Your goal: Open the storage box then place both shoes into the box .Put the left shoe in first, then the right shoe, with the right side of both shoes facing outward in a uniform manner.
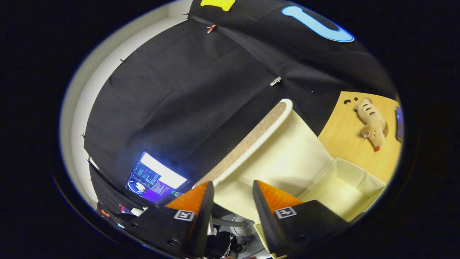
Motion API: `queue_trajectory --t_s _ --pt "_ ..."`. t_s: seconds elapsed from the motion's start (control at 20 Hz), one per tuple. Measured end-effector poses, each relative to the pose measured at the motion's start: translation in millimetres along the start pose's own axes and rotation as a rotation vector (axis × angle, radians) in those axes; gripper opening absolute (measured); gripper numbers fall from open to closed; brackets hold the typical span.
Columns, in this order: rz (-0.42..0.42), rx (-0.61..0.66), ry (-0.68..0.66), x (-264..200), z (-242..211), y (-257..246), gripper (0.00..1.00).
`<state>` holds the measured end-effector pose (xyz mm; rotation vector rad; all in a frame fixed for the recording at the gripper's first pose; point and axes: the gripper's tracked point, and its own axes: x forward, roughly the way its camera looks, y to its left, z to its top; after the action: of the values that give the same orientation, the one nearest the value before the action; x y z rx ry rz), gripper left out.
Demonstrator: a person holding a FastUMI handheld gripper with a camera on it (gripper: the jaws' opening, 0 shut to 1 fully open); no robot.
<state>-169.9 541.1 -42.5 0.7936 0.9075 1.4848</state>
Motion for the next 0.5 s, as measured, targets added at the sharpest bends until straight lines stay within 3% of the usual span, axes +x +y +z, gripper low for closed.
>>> queue_trajectory --t_s 0.05,0.1,0.35,0.5 --pt "-0.010 -0.013 -0.001 -0.5 -1.5 -0.7 0.83" --pt "-0.020 -0.026 -0.003 -3.1 -2.3 -2.5 0.86" --pt "-0.092 -0.124 -0.029 -37.0 -0.7 -14.7 0.96" --pt "-0.171 -0.199 -0.075 -76.2 2.2 -27.8 0.97"
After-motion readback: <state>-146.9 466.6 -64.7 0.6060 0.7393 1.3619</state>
